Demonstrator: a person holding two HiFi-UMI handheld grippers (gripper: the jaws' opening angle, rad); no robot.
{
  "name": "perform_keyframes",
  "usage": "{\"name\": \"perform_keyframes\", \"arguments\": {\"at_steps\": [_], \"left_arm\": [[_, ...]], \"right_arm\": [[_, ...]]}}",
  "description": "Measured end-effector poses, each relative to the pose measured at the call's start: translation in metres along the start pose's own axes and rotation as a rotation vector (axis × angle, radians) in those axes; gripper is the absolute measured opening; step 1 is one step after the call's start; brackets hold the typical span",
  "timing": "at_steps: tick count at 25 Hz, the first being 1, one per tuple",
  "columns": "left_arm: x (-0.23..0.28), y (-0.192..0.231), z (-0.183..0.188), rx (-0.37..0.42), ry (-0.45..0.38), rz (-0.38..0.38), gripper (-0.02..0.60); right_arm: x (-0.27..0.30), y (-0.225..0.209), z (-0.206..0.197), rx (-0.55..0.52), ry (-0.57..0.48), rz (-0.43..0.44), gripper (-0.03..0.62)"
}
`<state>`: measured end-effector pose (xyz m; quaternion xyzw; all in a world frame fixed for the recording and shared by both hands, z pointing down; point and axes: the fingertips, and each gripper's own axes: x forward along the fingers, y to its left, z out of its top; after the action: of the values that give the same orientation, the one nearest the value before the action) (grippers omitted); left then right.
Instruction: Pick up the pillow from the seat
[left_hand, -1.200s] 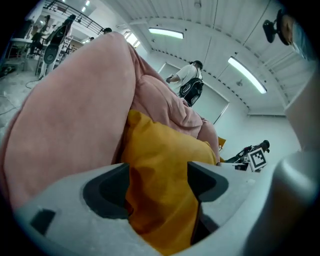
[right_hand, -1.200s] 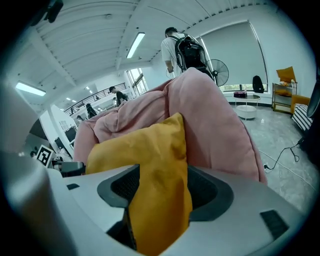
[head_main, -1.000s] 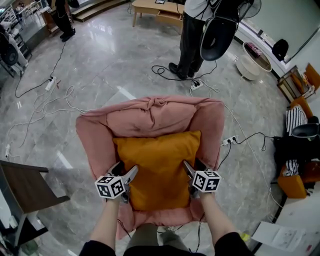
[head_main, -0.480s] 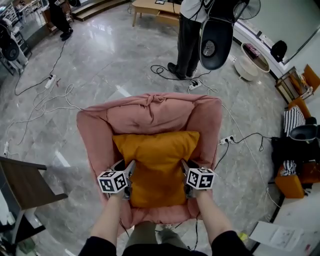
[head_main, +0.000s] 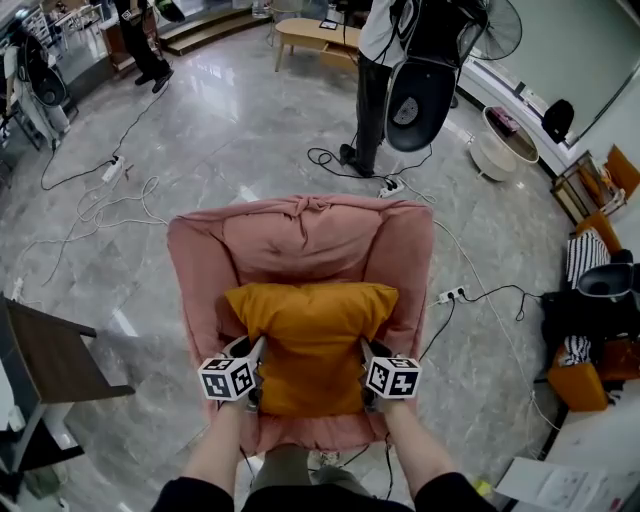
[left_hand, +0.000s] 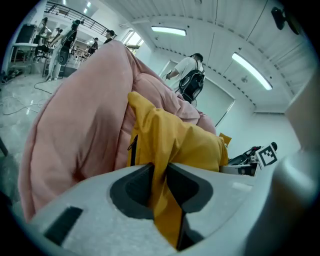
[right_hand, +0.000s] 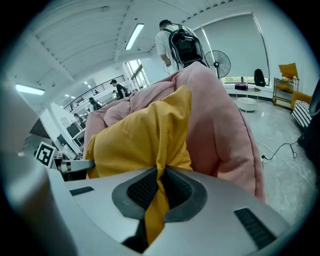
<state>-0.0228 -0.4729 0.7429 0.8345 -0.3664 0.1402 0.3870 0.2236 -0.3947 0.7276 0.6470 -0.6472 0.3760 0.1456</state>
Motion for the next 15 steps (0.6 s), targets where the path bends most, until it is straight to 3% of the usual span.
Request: {"name": "perform_keyframes", "arguments": {"at_steps": [15], "left_arm": [[-0.091,-0.057,-0.049,0.027,-0.067,0.053,0.069]], "right_arm": [[-0.101,0.016,-0.051,-0.067,-0.028,0.088,0.018]]}}
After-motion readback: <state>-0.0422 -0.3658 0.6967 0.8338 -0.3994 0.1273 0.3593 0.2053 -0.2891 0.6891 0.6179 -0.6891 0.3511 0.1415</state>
